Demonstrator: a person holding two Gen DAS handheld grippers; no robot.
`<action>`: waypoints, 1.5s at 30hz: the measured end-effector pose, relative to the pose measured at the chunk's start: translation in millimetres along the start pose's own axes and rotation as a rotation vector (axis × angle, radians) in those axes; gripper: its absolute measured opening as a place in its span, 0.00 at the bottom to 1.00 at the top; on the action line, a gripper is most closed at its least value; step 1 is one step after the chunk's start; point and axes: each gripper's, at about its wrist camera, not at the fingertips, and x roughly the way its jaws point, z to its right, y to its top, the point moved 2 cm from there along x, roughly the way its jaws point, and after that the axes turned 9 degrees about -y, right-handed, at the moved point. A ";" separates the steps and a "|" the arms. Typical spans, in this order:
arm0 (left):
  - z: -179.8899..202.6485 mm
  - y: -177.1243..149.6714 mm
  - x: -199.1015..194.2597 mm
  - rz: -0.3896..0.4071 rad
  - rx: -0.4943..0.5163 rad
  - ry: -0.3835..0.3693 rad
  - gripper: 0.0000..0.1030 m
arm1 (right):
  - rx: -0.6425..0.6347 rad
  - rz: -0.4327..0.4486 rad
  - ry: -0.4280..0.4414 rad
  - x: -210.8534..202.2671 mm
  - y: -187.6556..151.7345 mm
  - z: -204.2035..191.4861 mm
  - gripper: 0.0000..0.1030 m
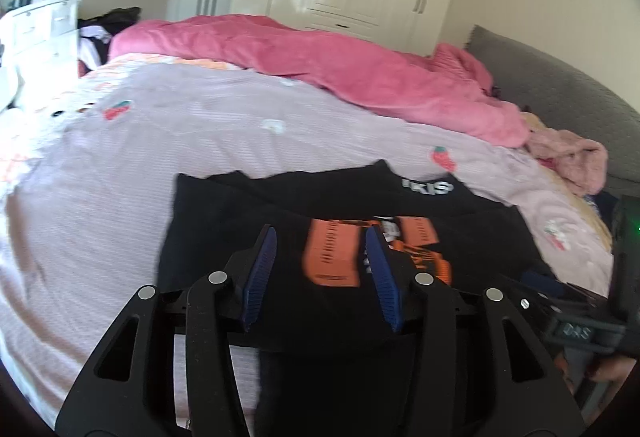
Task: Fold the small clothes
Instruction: 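Fold the sleeve across the shirt body with the left gripper and release, then grasp the folded orange cuff with the right gripper and lift it, then lower the cuff onto the shirt body with the right gripper and open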
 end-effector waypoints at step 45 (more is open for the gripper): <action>-56.7 9.2 -23.4 0.069 -0.130 0.102 0.51 | -0.197 0.364 -0.044 -60.7 81.9 8.3 0.06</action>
